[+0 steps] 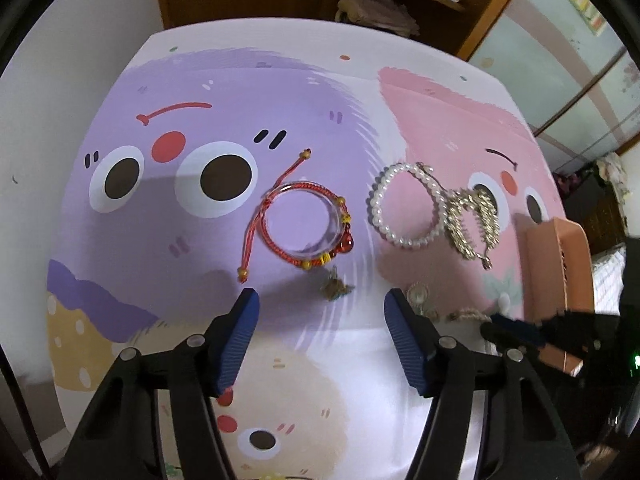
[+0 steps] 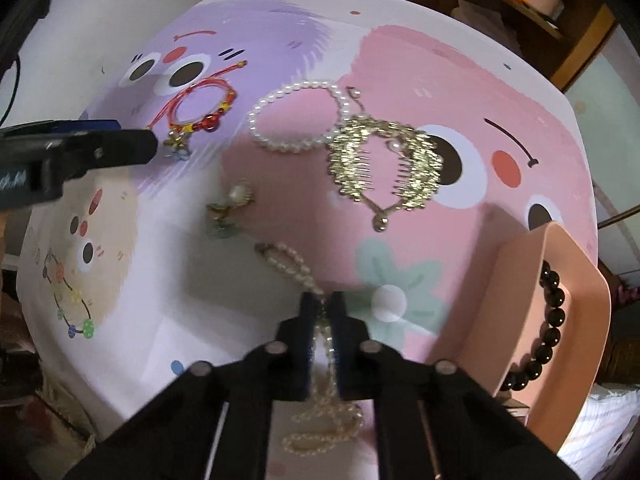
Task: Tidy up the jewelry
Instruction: 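Grasp the flower charm with the left gripper while the right grasps the pearl necklace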
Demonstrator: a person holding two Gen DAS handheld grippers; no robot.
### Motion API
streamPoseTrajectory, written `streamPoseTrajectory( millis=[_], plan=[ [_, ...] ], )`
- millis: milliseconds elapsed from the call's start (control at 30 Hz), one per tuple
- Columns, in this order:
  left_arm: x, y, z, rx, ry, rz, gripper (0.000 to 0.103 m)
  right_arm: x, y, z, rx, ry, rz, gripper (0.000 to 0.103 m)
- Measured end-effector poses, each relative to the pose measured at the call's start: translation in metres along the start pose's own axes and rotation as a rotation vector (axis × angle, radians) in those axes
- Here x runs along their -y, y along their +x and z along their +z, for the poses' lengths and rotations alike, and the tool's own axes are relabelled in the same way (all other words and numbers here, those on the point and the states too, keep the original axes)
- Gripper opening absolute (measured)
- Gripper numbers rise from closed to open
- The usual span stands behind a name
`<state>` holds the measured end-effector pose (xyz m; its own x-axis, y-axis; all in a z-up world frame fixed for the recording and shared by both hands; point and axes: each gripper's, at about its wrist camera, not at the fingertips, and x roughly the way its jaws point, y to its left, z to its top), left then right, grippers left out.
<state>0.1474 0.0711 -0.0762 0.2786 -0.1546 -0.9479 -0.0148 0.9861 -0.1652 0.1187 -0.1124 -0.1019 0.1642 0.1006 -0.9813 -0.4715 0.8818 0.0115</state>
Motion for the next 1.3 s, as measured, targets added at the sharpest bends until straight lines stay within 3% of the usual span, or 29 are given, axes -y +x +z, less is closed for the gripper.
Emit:
streamPoseTrajectory(
  millis=[233, 300, 467, 933, 1000, 1300],
  plan=[
    [0.013, 0.019, 0.015, -0.088, -0.006, 0.003, 0.055, 0.011, -0.002, 0.0, -0.003, 0.052, 0.034, 0.005],
    [0.016, 0.023, 0.016, -0.108, -0.002, 0.019, 0.044, 0.015, -0.002, 0.0, -0.007, 0.062, 0.052, 0.005],
    [0.012, 0.034, 0.018, -0.161, -0.048, 0.023, 0.029, 0.014, -0.007, -0.008, 0.004, 0.07, 0.066, 0.005],
    [0.006, 0.042, 0.019, -0.17, -0.104, 0.055, 0.027, 0.006, -0.025, -0.017, 0.043, 0.073, 0.089, 0.005],
    [0.007, 0.042, 0.019, -0.17, -0.098, 0.056, 0.021, 0.003, -0.025, -0.016, 0.047, 0.073, 0.09, 0.005],
    [0.024, 0.026, 0.012, -0.114, -0.072, 0.064, 0.021, 0.003, -0.041, -0.022, 0.074, 0.096, 0.116, 0.005]
  ],
)
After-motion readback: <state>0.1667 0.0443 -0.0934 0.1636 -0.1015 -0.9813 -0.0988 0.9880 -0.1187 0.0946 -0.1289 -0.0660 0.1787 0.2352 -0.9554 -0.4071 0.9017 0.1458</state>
